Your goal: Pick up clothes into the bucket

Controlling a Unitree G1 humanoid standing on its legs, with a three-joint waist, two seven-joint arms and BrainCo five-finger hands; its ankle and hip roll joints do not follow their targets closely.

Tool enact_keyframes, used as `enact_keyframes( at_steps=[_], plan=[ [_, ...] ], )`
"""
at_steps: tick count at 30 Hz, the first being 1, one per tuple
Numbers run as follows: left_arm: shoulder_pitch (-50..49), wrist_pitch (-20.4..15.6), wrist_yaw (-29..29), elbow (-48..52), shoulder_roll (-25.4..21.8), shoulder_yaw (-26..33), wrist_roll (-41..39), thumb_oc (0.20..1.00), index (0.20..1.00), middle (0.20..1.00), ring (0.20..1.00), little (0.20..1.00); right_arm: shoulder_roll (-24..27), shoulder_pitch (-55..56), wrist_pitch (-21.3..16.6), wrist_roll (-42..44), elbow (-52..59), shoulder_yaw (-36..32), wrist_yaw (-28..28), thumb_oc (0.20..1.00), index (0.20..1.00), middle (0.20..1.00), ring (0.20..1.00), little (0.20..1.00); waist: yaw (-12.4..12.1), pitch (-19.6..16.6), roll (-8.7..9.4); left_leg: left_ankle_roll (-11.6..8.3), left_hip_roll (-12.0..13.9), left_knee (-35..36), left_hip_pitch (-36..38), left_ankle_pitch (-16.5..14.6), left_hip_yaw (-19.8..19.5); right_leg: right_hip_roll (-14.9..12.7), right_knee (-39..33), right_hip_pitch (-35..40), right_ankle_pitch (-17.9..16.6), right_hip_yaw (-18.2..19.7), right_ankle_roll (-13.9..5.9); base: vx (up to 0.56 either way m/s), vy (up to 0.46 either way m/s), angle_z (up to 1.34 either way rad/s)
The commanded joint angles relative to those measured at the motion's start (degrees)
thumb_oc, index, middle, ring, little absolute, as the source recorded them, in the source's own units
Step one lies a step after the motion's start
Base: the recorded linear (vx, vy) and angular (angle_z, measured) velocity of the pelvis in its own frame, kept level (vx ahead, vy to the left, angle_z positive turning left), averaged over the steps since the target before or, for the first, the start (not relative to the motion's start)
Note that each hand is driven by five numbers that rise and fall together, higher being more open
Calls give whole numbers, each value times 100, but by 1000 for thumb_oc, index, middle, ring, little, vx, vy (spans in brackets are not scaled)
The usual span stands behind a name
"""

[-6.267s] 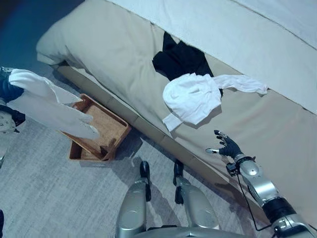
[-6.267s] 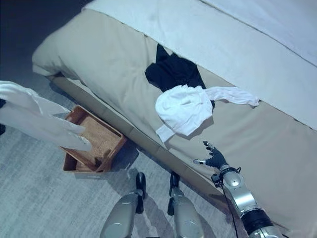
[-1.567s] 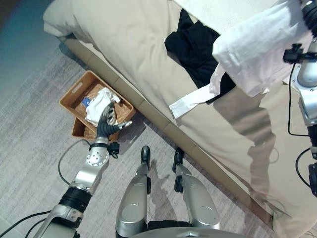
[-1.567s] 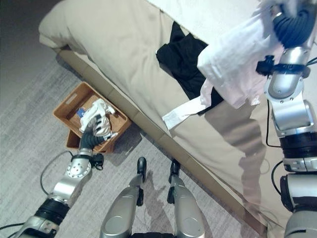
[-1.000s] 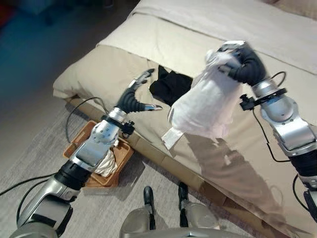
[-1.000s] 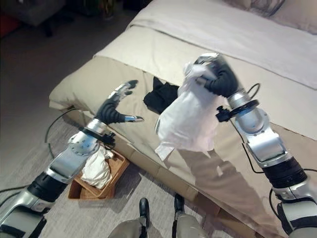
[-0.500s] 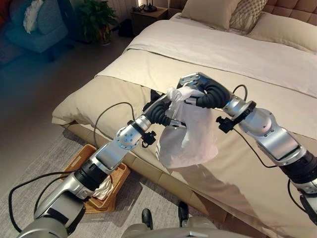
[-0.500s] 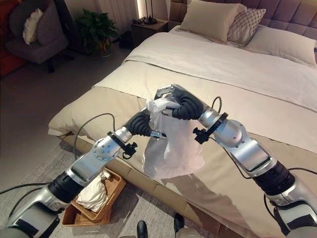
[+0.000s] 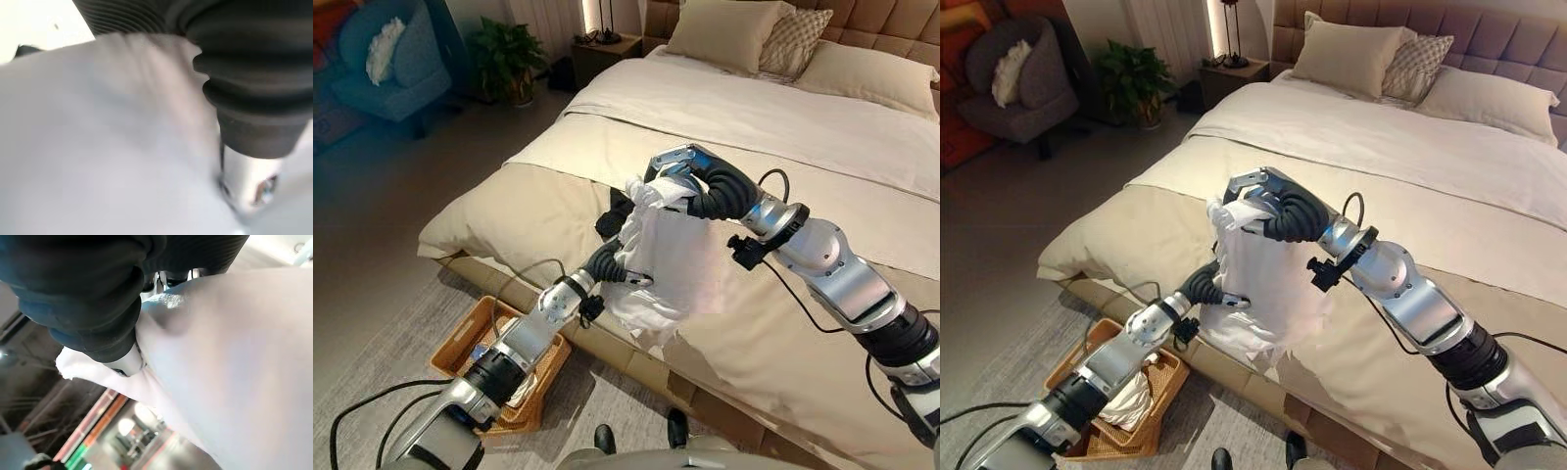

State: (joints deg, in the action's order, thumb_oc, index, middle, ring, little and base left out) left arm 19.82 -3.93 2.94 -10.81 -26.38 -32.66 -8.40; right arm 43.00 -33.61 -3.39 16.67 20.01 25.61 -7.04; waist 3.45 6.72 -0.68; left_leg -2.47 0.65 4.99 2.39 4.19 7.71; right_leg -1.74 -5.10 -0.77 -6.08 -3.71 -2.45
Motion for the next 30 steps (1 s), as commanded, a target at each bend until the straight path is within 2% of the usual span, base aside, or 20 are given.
enact_keyframes(
  at_steps=[1, 6, 11, 13, 14, 15, 16, 18, 23, 28, 30],
  plan=[
    [485, -232, 25, -182, 123, -202, -308, 200, 200, 200, 200, 200, -228, -428, -529, 287, 593, -418, 232, 1000, 1000, 1000, 1000, 1000, -12, -198, 300, 128, -100, -292, -102, -384, -346, -465, 396, 40, 259, -78, -565, 0, 0, 0],
    [543, -255, -302, -57, 191, 94, -315, 200, 200, 200, 200, 200, -262, -240, -510, 64, 501, -585, 356, 1000, 1000, 1000, 1000, 1000, -25, -204, 318, 135, -126, -332, -111, -412, -387, -481, 406, 74, 284, -108, -558, 0, 0, 0],
    [131, -289, -693, 230, -61, 929, -240, 200, 200, 200, 200, 200, -234, 577, -503, -43, 328, -1237, 545, 1000, 1000, 1000, 1000, 1000, -68, -189, 325, 142, -129, -362, -69, -493, -442, -483, 406, 156, 355, -138, -557, 26, -1, 3],
    [-257, -299, -819, 423, -245, 1440, -177, 200, 200, 200, 200, 200, -311, 1132, -463, -86, 224, -1642, 624, 1000, 1000, 1000, 1000, 1000, -90, -189, 324, 142, -128, -364, -66, -500, -458, -483, 401, 174, 362, -145, -557, 0, 0, 0],
    [-684, -314, -937, 800, -1082, 2600, -512, 200, 200, 200, 200, 200, -318, 1878, -364, -152, 51, -2222, 676, 1000, 1000, 1000, 1000, 1000, -128, -182, 273, 142, -142, -359, -85, -443, -452, -491, 398, 151, 313, -165, -556, 76, 14, -2],
    [-747, -286, -933, 853, -1087, 2622, -508, 200, 200, 200, 200, 200, -328, 1911, -353, -155, 75, -2215, 672, 1000, 1000, 1000, 1000, 1000, -117, -211, 271, 138, -137, -343, -46, -494, -460, -485, 388, 187, 360, -167, -563, 47, 19, -6],
    [-1234, -312, -979, 1074, -989, 2929, -523, 200, 200, 200, 200, 200, -458, 2169, -273, -321, -11, -2362, 664, 1000, 1000, 1000, 1000, 1000, -141, -204, 273, 141, -137, -339, -25, -509, -474, -485, 383, 213, 376, -181, -562, 64, 5, -5],
    [-1757, -320, -1100, 893, -836, 3539, -407, 200, 200, 200, 200, 200, -614, 2410, -195, -439, -440, -2476, 671, 1000, 1000, 1000, 1000, 1000, -180, -209, 288, 137, -134, -333, -10, -519, -478, -482, 363, 234, 389, -188, -551, 38, 7, -2],
    [-2176, -422, -1550, 410, -832, 4702, -66, 200, 200, 200, 200, 200, -1082, 3209, -112, -651, -1372, -2868, 832, 1000, 1000, 1000, 1000, 1000, -260, -110, 269, 145, -136, -350, -51, -517, -530, -478, 364, 217, 406, -227, -533, 6, 15, 7],
    [-2342, -499, -1988, 179, -954, 5427, 5, 200, 200, 200, 200, 200, -1487, 3746, -57, -944, -2321, -2931, 956, 1000, 1000, 1000, 1000, 1000, -348, 160, 304, 169, -176, -544, -348, -520, -648, -501, 455, 69, 412, -346, -523, -55, 16, 12],
    [-2334, -516, -2033, 145, -998, 5486, -16, 200, 200, 200, 200, 200, -1544, 3775, -73, -975, -2530, -2885, 1003, 1000, 1000, 1000, 1000, 1000, -359, 209, 321, 176, -185, -604, -423, -528, -675, -512, 486, 22, 409, -358, -521, -80, 12, 3]
  ],
)
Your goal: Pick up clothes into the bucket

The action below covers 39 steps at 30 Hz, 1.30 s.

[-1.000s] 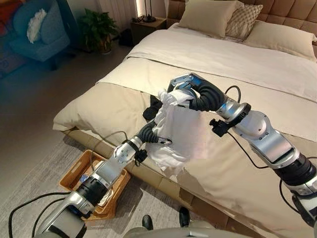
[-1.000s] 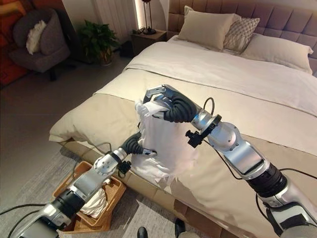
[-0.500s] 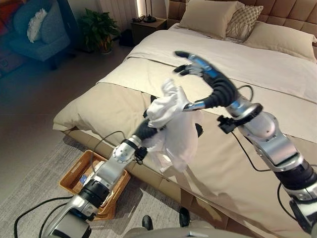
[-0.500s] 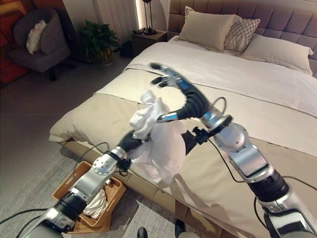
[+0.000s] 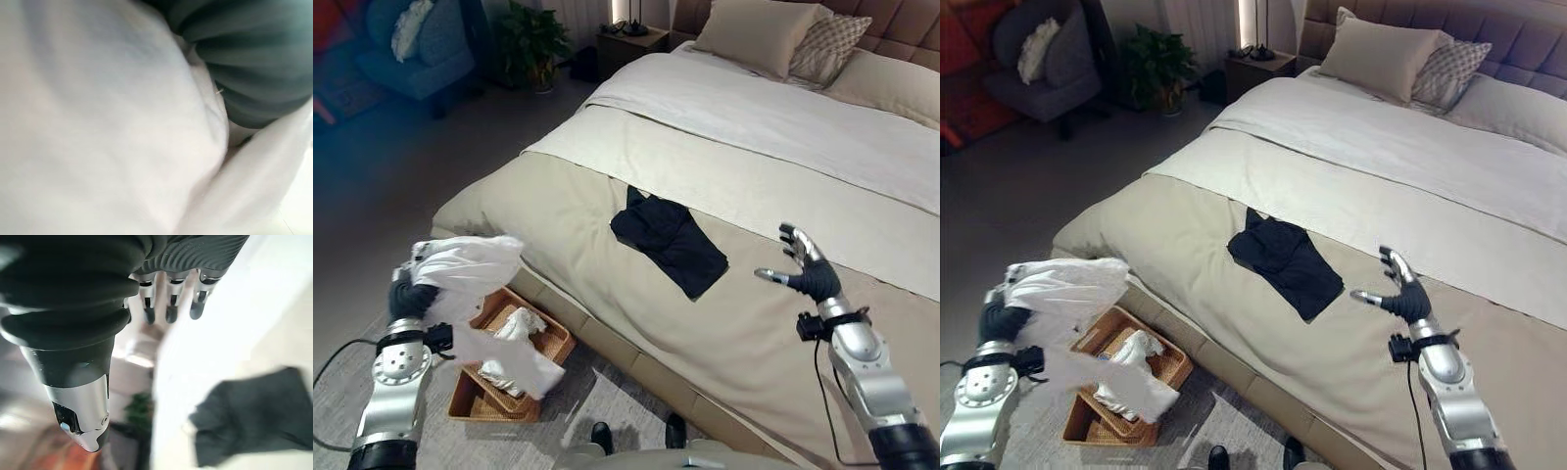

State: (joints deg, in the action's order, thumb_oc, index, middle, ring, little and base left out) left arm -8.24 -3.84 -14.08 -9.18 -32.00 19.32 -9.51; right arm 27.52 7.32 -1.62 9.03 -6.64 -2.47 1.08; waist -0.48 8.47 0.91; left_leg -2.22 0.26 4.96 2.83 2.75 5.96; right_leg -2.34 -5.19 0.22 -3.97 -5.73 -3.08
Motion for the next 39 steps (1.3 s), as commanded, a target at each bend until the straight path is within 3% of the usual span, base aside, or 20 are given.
enact_keyframes(
  at_steps=[1, 9, 14, 24, 32, 39],
  plan=[
    [496, -570, -418, -151, -582, 428, 10, 200, 200, 200, 200, 200, -8, -282, -250, -367, -209, 12, 201, 1000, 1000, 1000, 1000, 1000, -20, 183, 179, 157, -176, -713, -621, -382, -553, -468, 541, -170, 184, -199, -460, -90, 11, 6],
    [735, -712, -700, -633, -1013, 454, -234, 200, 200, 200, 200, 200, -52, -513, -322, -566, -1510, 471, 454, 1000, 1000, 1000, 1000, 1000, -169, 715, 348, 158, -236, -1314, -1329, -445, -710, -534, 734, -612, 101, -300, -465, -100, 15, 15],
    [1227, -738, -827, -1075, -1617, 200, -399, 200, 200, 200, 200, 200, -44, -884, -340, -636, -2250, 913, 595, 1000, 1000, 1000, 1000, 1000, -288, 1119, 547, 141, -209, -1856, -1940, -559, -803, -533, 844, -972, -8, -313, -472, -76, 16, 5],
    [2081, -703, -1006, -1796, -2433, -367, -517, 200, 200, 200, 200, 200, -144, -1307, -450, -574, -2664, 1561, 764, 1000, 1000, 1000, 1000, 1000, -360, 1658, 869, 102, -28, -2473, -2662, -734, -851, -390, 796, -1389, -150, -193, -494, -58, 13, 1],
    [3050, -483, -1021, -2406, -2940, -1185, -302, 200, 200, 200, 200, 200, -169, -1599, -546, -378, -2695, 1840, 935, 1000, 1000, 1000, 1000, 1000, -289, 2132, 1180, 105, 34, -2903, -3328, -798, -910, -301, 779, -1845, -267, -201, -508, -36, 1, -4],
    [3496, -358, -1005, -2577, -3099, -1647, -192, 200, 200, 200, 200, 200, -146, -1661, -600, -281, -2610, 1920, 1061, 1000, 1000, 1000, 1000, 1000, -163, 2133, 1316, 110, 50, -3052, -3825, -816, -944, -252, 730, -2265, -364, -248, -520, -4, 2, 6]
  ],
)
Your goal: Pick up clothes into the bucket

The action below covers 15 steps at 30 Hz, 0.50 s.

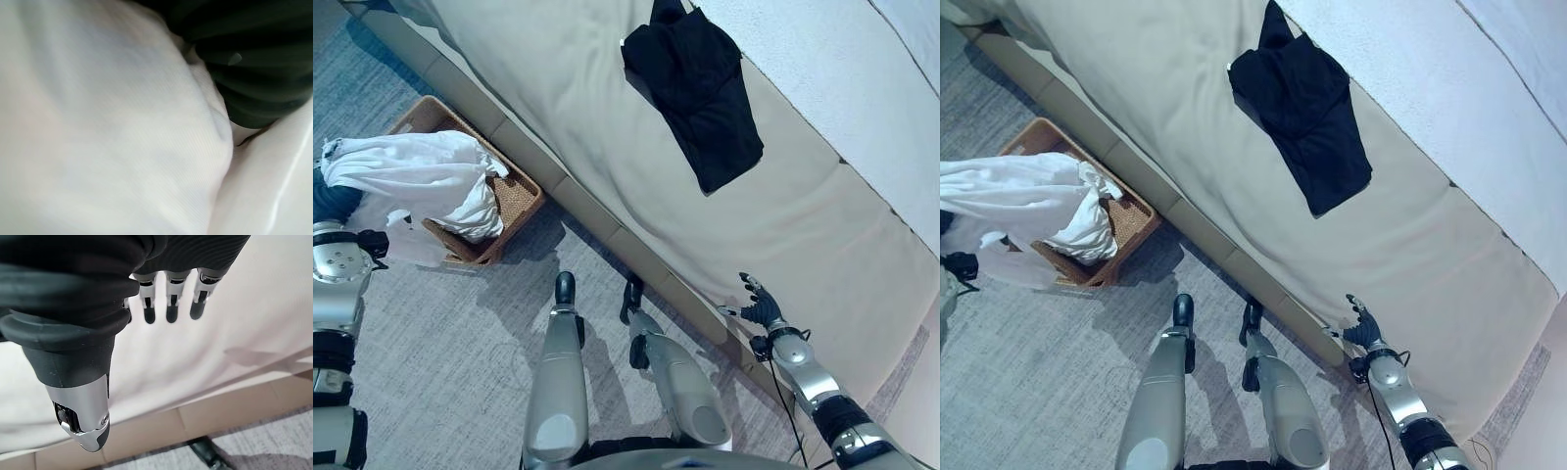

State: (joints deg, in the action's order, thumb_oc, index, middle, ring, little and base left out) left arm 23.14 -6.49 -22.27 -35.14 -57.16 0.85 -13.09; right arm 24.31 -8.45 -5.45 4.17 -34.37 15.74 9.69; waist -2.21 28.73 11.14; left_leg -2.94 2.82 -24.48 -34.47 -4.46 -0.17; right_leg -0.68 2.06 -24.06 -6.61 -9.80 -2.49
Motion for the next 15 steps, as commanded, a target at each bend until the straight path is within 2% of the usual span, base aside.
enact_keyframes(
  at_steps=[1, 7, 8, 9, 10, 13, 14, 15],
  plan=[
    [367, -92, -187, 16, -584, 194, 166, 200, 200, 200, 200, 200, 173, -86, -218, 205, 163, 95, 199, 1000, 1000, 1000, 1000, 1000, 8, 107, 291, 182, -206, -113, -101, -96, -333, -417, 7, 159, -100, 157, -579, 0, 0, 0],
    [651, 17, -249, -212, -709, -58, 282, 200, 200, 200, 200, 200, 183, -138, -265, 322, 201, 151, 275, 1000, 1000, 1000, 1000, 1000, 94, 107, 346, 189, -225, -196, -437, -100, -380, -387, -24, -120, -148, 127, -585, 0, 0, 0],
    [688, 33, -250, -255, -736, -78, 293, 404, 404, 404, 404, 404, 183, -139, -264, 321, 206, 155, 285, 1000, 1000, 1000, 1000, 1000, 100, 107, 354, 190, -230, -202, -472, -103, -394, -377, -29, -154, -155, 121, -587, 0, 0, 0],
    [733, 87, -239, -331, -748, -127, 313, 382, 382, 382, 382, 382, 185, -144, -257, 325, 227, 177, 291, 1000, 1000, 1000, 1000, 1000, 124, 107, 365, 194, -235, -216, -514, -104, -398, -373, -32, -189, -165, 127, -589, 0, 0, 0],
    [792, 126, -238, -392, -781, -181, 336, 203, 203, 203, 203, 203, 183, -150, -254, 334, 244, 181, 298, 1000, 1000, 1000, 1000, 1000, 135, 107, 370, 196, -234, -233, -565, -104, -406, -372, -33, -229, -170, 123, -592, 0, 0, 0],
    [924, 198, -234, -393, -795, -279, 398, 200, 200, 200, 200, 200, 169, -176, -244, 341, 233, 182, 335, 1000, 1000, 1000, 1000, 1000, 171, 107, 392, 197, -238, -252, -699, -100, -424, -362, -54, -337, -194, 96, -599, 31, -5, 0],
    [926, 203, -224, -443, -796, -288, 384, 200, 200, 200, 200, 200, 150, -162, -243, 357, 232, 205, 339, 1000, 1000, 1000, 1000, 1000, 145, 107, 355, 179, -181, -298, -616, -327, -479, -288, -63, -243, -87, 130, -631, 95, -14, 1],
    [933, 200, -246, -422, -760, -268, 349, 200, 200, 200, 200, 200, 132, -153, -248, 352, 252, 219, 334, 1000, 1000, 1000, 1000, 1000, 160, 107, 362, 179, -191, -299, -665, -322, -490, -278, -67, -287, -93, 120, -633, 0, 0, 0]
  ],
)
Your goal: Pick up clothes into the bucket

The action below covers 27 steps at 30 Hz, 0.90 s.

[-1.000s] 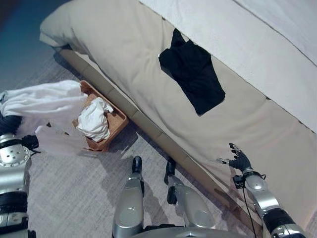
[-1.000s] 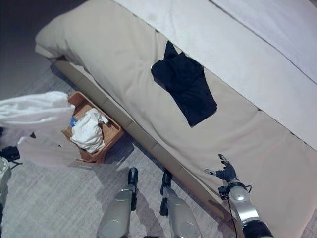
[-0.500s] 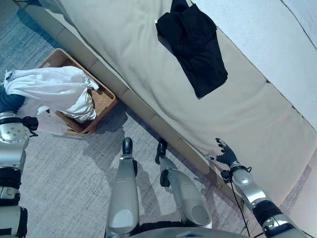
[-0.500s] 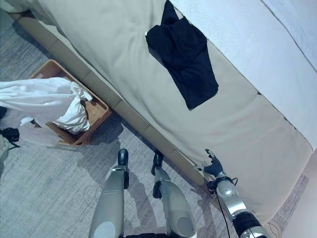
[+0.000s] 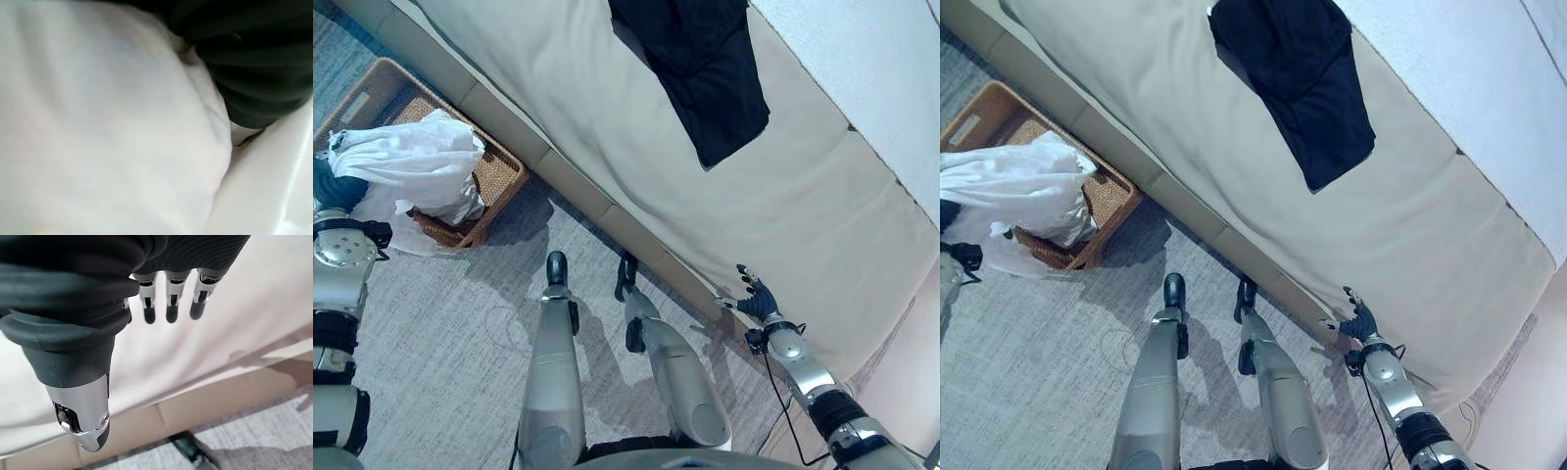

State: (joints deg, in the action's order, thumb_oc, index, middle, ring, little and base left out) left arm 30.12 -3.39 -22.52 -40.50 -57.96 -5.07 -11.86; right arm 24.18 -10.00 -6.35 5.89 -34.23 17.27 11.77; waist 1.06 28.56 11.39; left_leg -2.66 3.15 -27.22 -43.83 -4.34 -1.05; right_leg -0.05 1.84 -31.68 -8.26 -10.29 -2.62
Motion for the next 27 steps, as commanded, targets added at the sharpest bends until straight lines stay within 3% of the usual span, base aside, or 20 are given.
enact_keyframes(
  at_steps=[1, 2, 3, 5, 6, 7, 8, 9, 20, 21, 22, 27],
  plan=[
    [250, -113, -224, 119, -681, 330, 226, 200, 200, 200, 200, 200, 147, -8, -162, 181, 246, 55, 128, 1000, 1000, 1000, 1000, 1000, -134, 123, 377, 169, -274, -8, 140, -119, -350, -406, -40, 349, -42, 140, -588, 0, 0, 0],
    [202, -97, -239, 148, -688, 341, 239, 200, 200, 200, 200, 200, 136, 10, -145, 183, 233, 70, 135, 1000, 1000, 1000, 1000, 1000, -162, 123, 339, 152, -225, -10, 264, -335, -414, -337, -53, 453, 67, 166, -623, -82, -2, 3],
    [208, -86, -236, 175, -691, 346, 271, 200, 200, 200, 200, 200, 138, 10, -152, 168, 252, 70, 128, 1000, 1000, 1000, 1000, 1000, -127, 123, 388, 170, -273, 5, 112, -122, -369, -406, -55, 317, -49, 129, -592, 8, -8, 6],
    [217, -67, -251, 168, -694, 340, 306, 200, 200, 200, 200, 200, 141, 5, -147, 151, 263, 90, 128, 1000, 1000, 1000, 1000, 1000, -109, 123, 403, 171, -266, 3, 82, -129, -369, -399, -55, 276, -49, 132, -595, -36, -8, 4],
    [253, -51, -259, 120, -683, 331, 306, 479, 479, 479, 479, 479, 136, -1, -148, 160, 268, 100, 132, 1000, 1000, 1000, 1000, 1000, -93, 123, 416, 175, -272, 3, 71, -132, -356, -394, -65, 272, -55, 139, -596, 0, 0, 0],
    [267, -19, -273, 84, -683, 338, 333, 1000, 1000, 1000, 1000, 1000, 130, 5, -140, 157, 270, 98, 141, 1000, 1000, 1000, 1000, 1000, -88, 123, 421, 176, -268, -12, 47, -138, -354, -390, -67, 254, -59, 145, -596, 0, 0, 0],
    [300, 14, -306, 19, -672, 325, 351, 1000, 1000, 1000, 1000, 1000, 118, 14, -143, 162, 269, 105, 144, 1000, 1000, 1000, 1000, 1000, -74, 123, 435, 179, -267, -10, 41, -138, -349, -388, -71, 247, -68, 151, -596, 91, -5, -1],
    [331, 68, -340, -50, -669, 303, 382, 1000, 1000, 1000, 1000, 1000, 111, 36, -133, 167, 251, 124, 155, 1000, 1000, 1000, 1000, 1000, -112, 123, 393, 163, -204, -50, 162, -377, -399, -304, -83, 370, 44, 185, -631, 94, -10, -2],
    [313, 257, -526, -251, -394, 629, 74, 1000, 1000, 1000, 1000, 1000, -8, 85, -68, 267, 344, 86, 182, 1000, 1000, 1000, 1000, 1000, -70, 123, 488, 171, -187, -21, 160, -398, -414, -268, -125, 360, 26, 193, -619, 1, -2, 0],
    [312, 271, -516, -225, -380, 647, 77, 1000, 1000, 1000, 1000, 1000, -14, 70, -70, 299, 385, 47, 186, 1000, 1000, 1000, 1000, 1000, -32, 123, 530, 184, -244, 28, 33, -158, -364, -344, -118, 221, -93, 161, -589, 0, 0, 0],
    [266, 273, -517, -186, -371, 651, 94, 1000, 1000, 1000, 1000, 1000, -18, 91, -73, 311, 394, 49, 188, 1000, 1000, 1000, 1000, 1000, -75, 123, 479, 169, -189, 11, 184, -384, -420, -276, -122, 364, 27, 184, -623, 0, 0, 0],
    [-63, 258, -605, 103, -170, 869, 228, 1000, 1000, 1000, 1000, 1000, -19, 110, -151, 462, 779, -247, 311, 1000, 1000, 1000, 1000, 1000, -74, 123, 439, 170, -213, 93, 263, -345, -400, -301, -96, 385, 48, 163, -622, -3, -5, -2]
  ],
)
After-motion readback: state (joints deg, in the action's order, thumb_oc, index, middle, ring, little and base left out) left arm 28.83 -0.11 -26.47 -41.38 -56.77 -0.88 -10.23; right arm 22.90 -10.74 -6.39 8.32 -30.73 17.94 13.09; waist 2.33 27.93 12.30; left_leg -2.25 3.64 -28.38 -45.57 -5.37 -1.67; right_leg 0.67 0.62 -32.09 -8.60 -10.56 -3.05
